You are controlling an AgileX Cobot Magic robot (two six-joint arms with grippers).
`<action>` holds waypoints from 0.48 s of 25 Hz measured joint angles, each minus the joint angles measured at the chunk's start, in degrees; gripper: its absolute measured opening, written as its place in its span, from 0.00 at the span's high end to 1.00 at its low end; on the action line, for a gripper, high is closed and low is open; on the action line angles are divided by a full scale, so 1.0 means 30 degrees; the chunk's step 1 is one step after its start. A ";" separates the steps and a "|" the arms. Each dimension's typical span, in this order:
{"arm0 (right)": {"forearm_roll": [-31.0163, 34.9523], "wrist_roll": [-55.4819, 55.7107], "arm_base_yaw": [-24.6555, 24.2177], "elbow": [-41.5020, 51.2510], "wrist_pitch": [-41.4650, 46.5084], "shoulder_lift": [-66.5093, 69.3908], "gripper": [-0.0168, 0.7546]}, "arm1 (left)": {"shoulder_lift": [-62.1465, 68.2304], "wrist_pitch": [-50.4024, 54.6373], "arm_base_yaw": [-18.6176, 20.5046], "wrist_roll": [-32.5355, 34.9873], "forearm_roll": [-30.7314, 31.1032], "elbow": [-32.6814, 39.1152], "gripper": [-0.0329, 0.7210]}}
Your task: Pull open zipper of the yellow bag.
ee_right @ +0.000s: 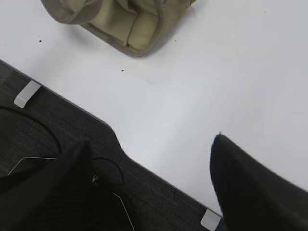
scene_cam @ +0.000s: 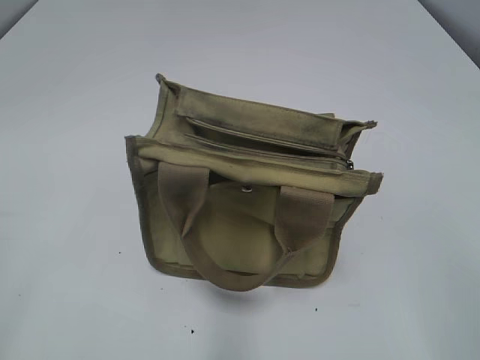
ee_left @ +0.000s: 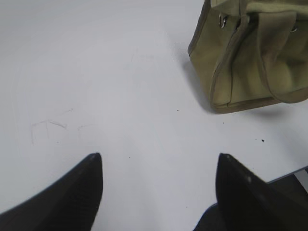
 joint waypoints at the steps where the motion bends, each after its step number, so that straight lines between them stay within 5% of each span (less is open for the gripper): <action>1: 0.0123 -0.0118 0.0000 0.0041 0.0000 0.0000 0.22 | 0.0000 0.0000 0.0000 0.0000 0.0000 0.0000 0.21; 12: 0.0391 -0.0067 0.0000 0.0041 -0.0068 0.0000 0.22 | 0.0000 -0.0064 0.0000 0.0000 0.0000 0.0000 0.21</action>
